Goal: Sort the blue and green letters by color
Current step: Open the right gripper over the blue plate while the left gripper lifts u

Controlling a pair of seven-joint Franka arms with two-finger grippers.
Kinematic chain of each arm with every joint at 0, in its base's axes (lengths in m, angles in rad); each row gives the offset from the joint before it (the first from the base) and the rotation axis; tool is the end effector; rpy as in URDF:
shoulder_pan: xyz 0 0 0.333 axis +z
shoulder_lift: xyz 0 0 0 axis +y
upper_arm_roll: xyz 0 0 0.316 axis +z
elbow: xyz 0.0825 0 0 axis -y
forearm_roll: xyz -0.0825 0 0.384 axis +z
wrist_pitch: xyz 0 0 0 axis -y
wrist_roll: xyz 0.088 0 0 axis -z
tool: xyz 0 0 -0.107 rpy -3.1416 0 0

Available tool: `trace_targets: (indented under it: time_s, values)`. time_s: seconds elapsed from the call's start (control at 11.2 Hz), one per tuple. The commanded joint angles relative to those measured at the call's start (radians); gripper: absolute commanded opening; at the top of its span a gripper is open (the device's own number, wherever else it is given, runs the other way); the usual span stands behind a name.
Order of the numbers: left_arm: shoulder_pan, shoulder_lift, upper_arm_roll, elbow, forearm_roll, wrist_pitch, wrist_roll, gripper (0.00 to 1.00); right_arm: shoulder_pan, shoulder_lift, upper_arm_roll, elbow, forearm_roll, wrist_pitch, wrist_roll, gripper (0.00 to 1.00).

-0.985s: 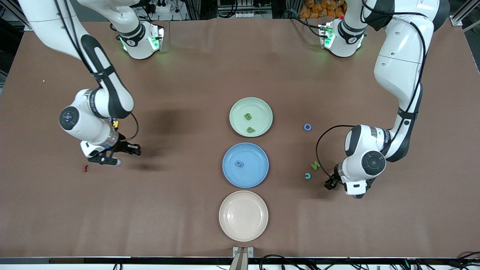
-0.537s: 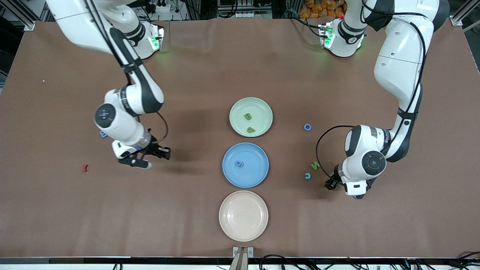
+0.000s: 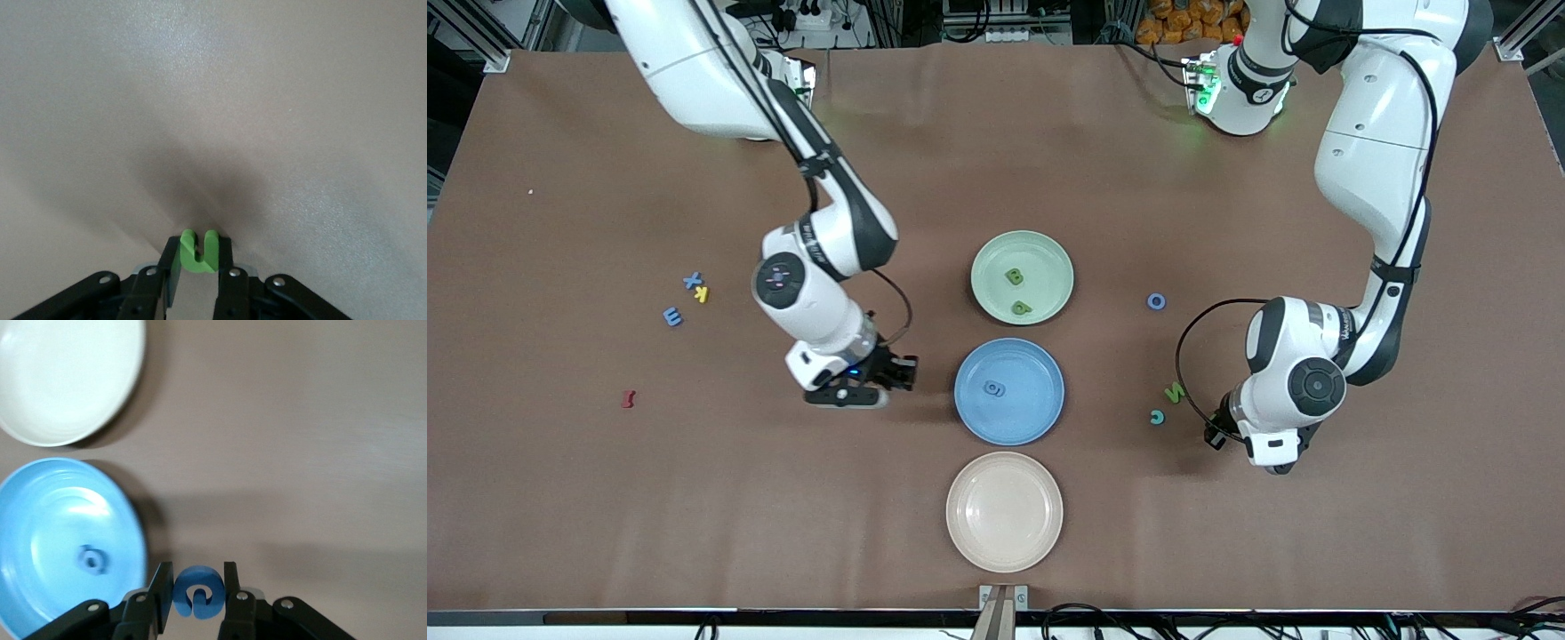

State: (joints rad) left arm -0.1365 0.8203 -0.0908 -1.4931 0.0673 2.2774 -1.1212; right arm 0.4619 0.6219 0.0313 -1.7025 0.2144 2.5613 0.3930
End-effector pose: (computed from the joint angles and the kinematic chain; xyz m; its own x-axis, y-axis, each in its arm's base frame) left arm 0.6949 -0.1484 0.1809 0.6389 0.7687 -0.0289 0.7685 -0.6395 -0.0216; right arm 0.6176 0.3253 0.2557 0.9868 -0.0894 0.1348 -0.0545 -0.9685 -0.2431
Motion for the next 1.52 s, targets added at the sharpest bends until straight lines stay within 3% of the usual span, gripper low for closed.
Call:
trace_targets:
  time_s: [0.0,0.27,0.54,0.63,0.72,1.07,1.43]
  values:
    - [-0.011,-0.012,-0.001,0.01,-0.021,-0.003,-0.011,0.0,0.079,0.108,-0.004,0.158,0.016,0.017,0.009,0.0]
    - [-0.061,-0.072,-0.009,-0.007,-0.011,-0.021,-0.028,0.0,0.127,0.146,-0.002,0.199,0.028,0.059,0.009,0.0]
    - [-0.132,-0.125,-0.03,-0.012,-0.021,-0.183,-0.112,0.0,0.161,0.167,-0.001,0.221,0.028,0.062,0.01,0.0]
    - [-0.144,-0.135,-0.065,-0.012,-0.024,-0.197,-0.156,0.0,0.169,0.167,-0.001,0.225,0.03,0.062,0.017,0.18]
    - [-0.147,-0.136,-0.113,-0.01,-0.024,-0.229,-0.21,0.0,0.169,0.167,0.015,0.225,0.033,0.062,0.065,0.99]
    - [-0.16,-0.144,-0.249,-0.007,-0.024,-0.332,-0.348,0.0,0.158,0.156,0.016,0.21,0.023,0.047,0.063,1.0]
    - [-0.161,-0.144,-0.391,-0.004,-0.024,-0.397,-0.405,0.0,0.071,0.096,0.016,0.103,0.023,0.036,-0.143,1.0]
